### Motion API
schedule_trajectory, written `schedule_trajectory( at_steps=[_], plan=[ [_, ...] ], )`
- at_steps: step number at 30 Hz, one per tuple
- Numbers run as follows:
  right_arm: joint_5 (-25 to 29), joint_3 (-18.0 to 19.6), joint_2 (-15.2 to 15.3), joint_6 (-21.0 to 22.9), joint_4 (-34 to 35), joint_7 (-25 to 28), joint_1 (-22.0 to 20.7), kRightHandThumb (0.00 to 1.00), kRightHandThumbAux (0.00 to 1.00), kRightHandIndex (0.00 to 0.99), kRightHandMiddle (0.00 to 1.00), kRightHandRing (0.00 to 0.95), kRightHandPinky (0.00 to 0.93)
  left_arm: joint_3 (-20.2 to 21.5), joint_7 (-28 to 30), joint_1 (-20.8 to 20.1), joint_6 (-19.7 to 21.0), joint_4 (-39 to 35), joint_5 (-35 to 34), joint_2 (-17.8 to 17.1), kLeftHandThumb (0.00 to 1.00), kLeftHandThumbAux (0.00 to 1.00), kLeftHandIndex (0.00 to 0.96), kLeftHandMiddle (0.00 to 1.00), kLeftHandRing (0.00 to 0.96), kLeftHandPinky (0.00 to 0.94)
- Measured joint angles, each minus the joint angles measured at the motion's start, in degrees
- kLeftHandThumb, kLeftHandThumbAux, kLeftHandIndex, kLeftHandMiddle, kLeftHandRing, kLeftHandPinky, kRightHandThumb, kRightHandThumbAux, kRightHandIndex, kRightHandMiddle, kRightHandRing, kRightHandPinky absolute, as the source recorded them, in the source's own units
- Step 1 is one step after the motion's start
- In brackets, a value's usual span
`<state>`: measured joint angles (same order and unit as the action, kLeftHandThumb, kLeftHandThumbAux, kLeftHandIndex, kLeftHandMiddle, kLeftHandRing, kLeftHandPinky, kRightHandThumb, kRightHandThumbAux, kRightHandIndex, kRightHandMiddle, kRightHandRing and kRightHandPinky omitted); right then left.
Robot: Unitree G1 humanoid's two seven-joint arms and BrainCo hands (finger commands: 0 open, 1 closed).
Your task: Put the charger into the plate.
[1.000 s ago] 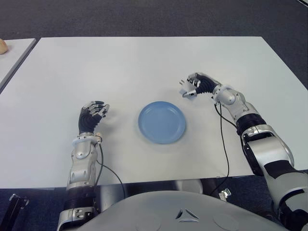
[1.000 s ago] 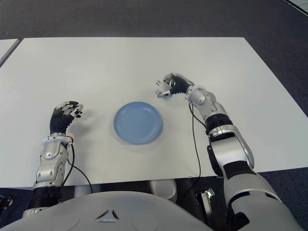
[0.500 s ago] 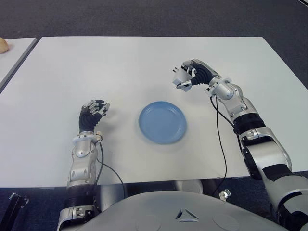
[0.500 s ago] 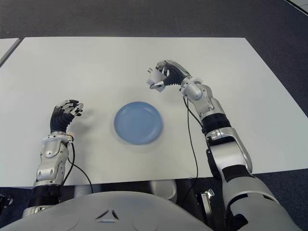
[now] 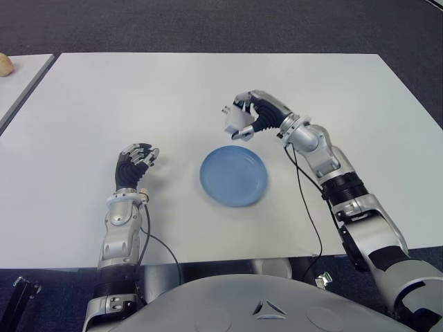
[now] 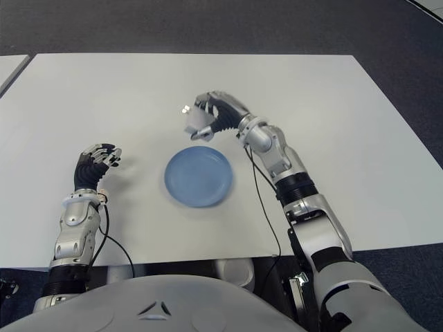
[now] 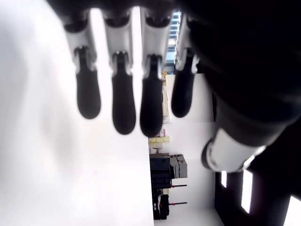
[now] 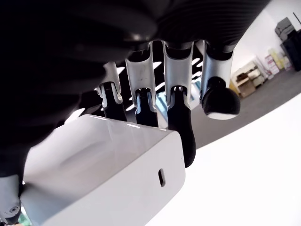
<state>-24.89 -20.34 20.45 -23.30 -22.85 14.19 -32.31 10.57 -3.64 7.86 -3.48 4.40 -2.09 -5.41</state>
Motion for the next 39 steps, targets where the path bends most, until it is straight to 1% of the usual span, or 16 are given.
schedule_trajectory(
  at_steps=[1,2,5,8,14,21,26,31,39],
  plan=[
    [0.0,-0.3,-0.1,-0.4,0.2,0.3,0.4,0.751,0.708,0.433,0.789,0.868,0.863,0.0,0.0,0.0,0.0,0.0,0.0,0.0,0.701,0.723,0.426,0.513,0.515,0.501],
    [0.0,-0.7,-0.2,-0.9,0.3,0.7,0.7,0.735,0.713,0.435,0.83,0.87,0.865,0.0,-0.1,0.0,0.0,0.0,0.0,0.0,0.701,0.723,0.426,0.513,0.515,0.499],
    [-0.1,-1.2,-0.2,-1.9,0.6,1.7,1.2,0.716,0.719,0.437,0.877,0.869,0.864,0.0,-0.2,0.0,0.0,0.0,0.0,0.1,0.701,0.723,0.426,0.509,0.512,0.493],
    [-0.2,-1.8,0.1,-3.2,0.8,2.6,1.3,0.71,0.721,0.438,0.89,0.866,0.861,0.0,-0.2,0.0,0.0,0.2,0.0,0.1,0.7,0.723,0.426,0.506,0.511,0.488],
    [-0.8,-3.6,0.8,-6.1,-0.5,3.8,1.6,0.708,0.721,0.439,0.892,0.861,0.857,0.0,-0.4,-0.1,0.0,0.3,0.0,0.2,0.7,0.723,0.425,0.505,0.509,0.486],
    [-3.8,-6.2,2.0,-7.5,-1.8,5.4,2.6,0.707,0.72,0.439,0.885,0.855,0.852,0.1,-0.7,-0.1,0.0,0.3,0.0,0.3,0.701,0.724,0.425,0.503,0.506,0.488],
    [-6.3,-7.7,3.0,-7.4,-1.9,6.6,2.8,0.706,0.72,0.439,0.863,0.837,0.833,0.1,-0.7,-0.1,0.0,0.3,0.0,0.3,0.701,0.724,0.425,0.506,0.511,0.498],
    [-8.8,-8.6,3.6,-6.2,-1.9,7.5,2.8,0.705,0.721,0.439,0.85,0.829,0.832,0.1,-0.7,-0.1,0.0,0.3,0.0,0.3,0.701,0.723,0.426,0.51,0.517,0.501],
    [-14.1,-10.2,4.2,-4.2,-1.8,7.2,2.7,0.702,0.722,0.438,0.822,0.808,0.805,0.1,-0.7,-0.1,0.0,0.3,0.0,0.3,0.702,0.723,0.426,0.513,0.521,0.508]
  ],
)
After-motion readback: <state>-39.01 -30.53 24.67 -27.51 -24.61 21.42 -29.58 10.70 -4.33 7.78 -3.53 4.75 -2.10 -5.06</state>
